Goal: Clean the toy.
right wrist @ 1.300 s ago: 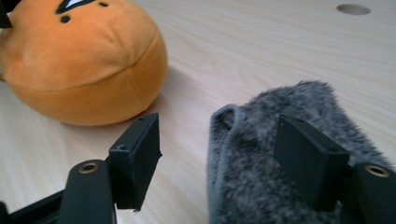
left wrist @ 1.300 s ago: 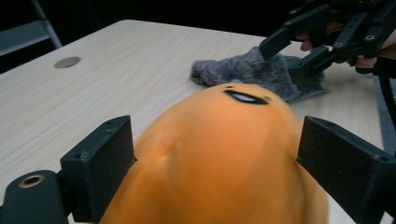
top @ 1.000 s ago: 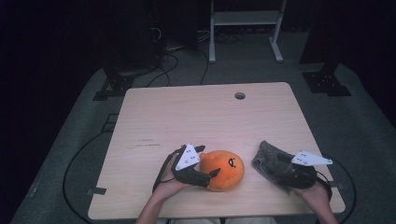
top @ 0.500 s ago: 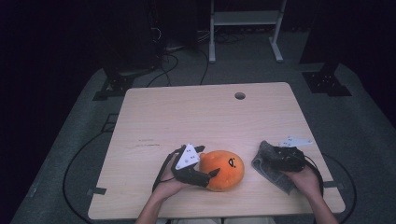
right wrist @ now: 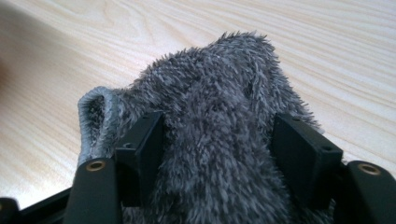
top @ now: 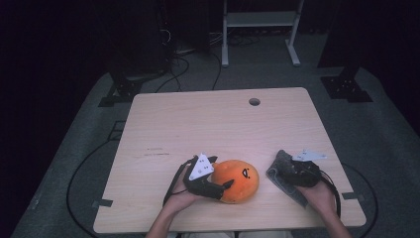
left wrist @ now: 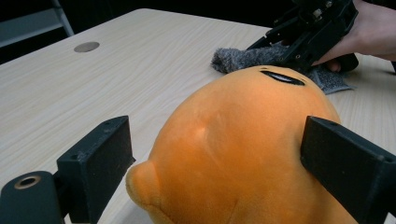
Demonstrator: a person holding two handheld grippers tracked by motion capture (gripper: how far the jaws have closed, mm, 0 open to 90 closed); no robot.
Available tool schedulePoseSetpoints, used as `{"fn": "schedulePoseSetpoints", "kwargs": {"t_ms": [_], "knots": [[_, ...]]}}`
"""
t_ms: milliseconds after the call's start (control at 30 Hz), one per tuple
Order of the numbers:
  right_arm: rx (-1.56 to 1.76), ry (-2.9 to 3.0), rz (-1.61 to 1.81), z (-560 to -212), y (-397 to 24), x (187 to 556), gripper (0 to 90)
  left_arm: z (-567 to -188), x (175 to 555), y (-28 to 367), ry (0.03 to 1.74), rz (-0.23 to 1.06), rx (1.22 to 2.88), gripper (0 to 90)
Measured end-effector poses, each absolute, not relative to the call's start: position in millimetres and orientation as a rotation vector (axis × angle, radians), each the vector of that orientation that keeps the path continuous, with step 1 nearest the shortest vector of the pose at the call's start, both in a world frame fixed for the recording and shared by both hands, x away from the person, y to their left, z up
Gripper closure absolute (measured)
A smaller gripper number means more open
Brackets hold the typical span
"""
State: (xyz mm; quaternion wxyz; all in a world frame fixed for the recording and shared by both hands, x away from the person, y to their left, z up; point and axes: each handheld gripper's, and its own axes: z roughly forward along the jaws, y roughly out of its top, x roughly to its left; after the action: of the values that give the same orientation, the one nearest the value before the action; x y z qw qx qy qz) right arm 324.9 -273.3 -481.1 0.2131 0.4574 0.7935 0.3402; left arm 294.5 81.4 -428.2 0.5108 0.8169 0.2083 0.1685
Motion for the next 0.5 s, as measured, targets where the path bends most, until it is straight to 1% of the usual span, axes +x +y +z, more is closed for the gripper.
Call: {"fn": "schedulePoseSetpoints", "kwargs": {"t_ms": [100,233,300,333,367,433,467,500], "knots": [[1.277,2.204,0.946,-481.1,-273.5,325.0,33.1,-430.3,295.7,82.3,0.509,0.389,1.974,7.9],[1.280,2.204,0.951,-481.1,-274.1,324.6,35.8,-432.1,296.7,82.5,0.511,0.366,1.972,7.2],[1.277,2.209,0.952,-479.8,-274.0,323.0,45.9,-432.9,297.4,81.9,0.513,0.335,1.978,7.3],[1.273,2.209,0.949,-479.4,-274.3,322.3,48.6,-433.7,297.2,81.2,0.509,0.325,1.977,7.2],[1.275,2.218,0.959,-478.5,-275.4,321.2,57.0,-434.0,296.6,80.7,0.503,0.328,1.978,7.3],[1.290,2.225,0.958,-477.0,-277.4,321.4,63.5,-433.4,296.2,79.6,0.490,0.318,1.985,7.3],[1.290,2.225,0.958,-477.0,-277.4,321.4,63.5,-433.4,296.2,79.6,0.490,0.318,1.985,7.3],[1.305,2.235,0.964,-475.7,-279.3,321.9,66.2,-433.5,296.2,79.3,0.488,0.319,1.985,7.3]]}}
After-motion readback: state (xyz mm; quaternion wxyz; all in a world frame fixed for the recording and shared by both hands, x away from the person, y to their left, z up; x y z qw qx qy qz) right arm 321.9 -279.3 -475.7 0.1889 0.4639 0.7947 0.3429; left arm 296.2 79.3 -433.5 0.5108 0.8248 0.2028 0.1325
